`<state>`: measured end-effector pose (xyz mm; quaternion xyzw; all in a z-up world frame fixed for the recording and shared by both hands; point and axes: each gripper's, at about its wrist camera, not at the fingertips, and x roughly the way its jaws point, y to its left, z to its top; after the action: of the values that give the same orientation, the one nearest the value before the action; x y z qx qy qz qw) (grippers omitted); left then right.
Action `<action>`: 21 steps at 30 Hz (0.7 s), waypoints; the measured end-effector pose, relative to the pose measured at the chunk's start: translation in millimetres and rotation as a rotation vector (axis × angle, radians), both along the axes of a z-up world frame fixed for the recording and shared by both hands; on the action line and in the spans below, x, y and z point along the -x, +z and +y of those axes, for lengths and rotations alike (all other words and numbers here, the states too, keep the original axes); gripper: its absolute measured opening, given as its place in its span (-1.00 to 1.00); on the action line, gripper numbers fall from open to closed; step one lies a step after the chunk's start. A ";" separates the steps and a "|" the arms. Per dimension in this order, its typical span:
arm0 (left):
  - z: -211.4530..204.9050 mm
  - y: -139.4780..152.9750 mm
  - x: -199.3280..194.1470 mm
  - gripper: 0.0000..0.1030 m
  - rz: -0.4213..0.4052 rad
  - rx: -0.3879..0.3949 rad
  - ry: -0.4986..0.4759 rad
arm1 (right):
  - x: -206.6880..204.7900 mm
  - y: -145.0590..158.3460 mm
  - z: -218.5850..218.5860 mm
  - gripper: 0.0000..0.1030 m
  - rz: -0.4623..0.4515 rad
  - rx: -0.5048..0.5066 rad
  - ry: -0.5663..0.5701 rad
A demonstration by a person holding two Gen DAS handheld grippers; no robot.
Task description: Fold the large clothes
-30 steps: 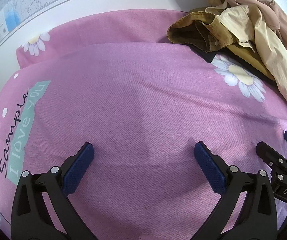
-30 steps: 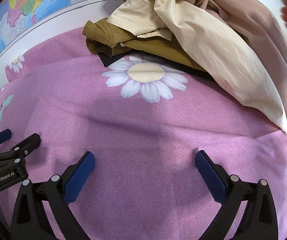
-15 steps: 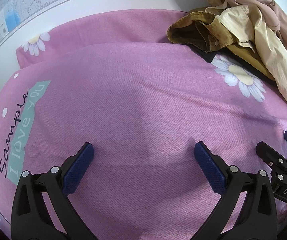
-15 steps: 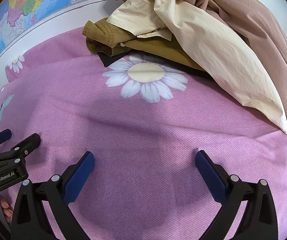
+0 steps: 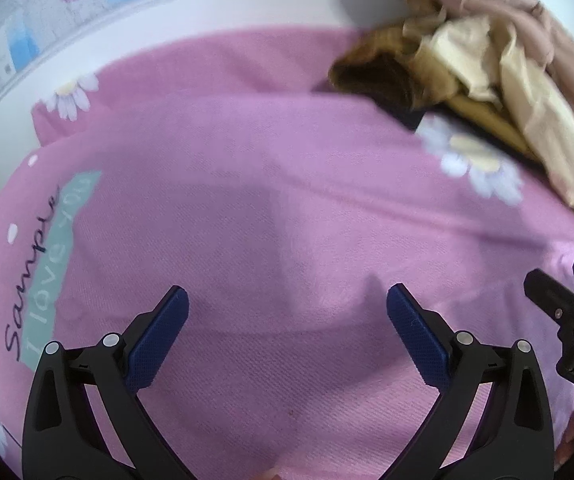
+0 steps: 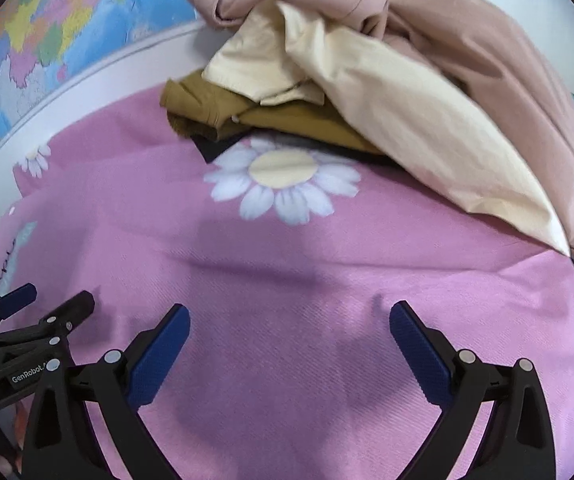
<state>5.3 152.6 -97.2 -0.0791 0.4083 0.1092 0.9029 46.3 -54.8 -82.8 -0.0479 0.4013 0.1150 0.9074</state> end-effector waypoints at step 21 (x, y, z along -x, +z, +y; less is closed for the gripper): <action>-39.7 69.6 22.2 0.90 -0.206 -0.019 -0.114 | 41.8 56.7 -18.6 0.89 -0.222 0.002 -0.040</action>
<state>-16.9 113.0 -27.6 -0.0579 0.3162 0.0528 0.9454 4.4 -73.4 -26.1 -0.0531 0.2993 0.0906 0.9484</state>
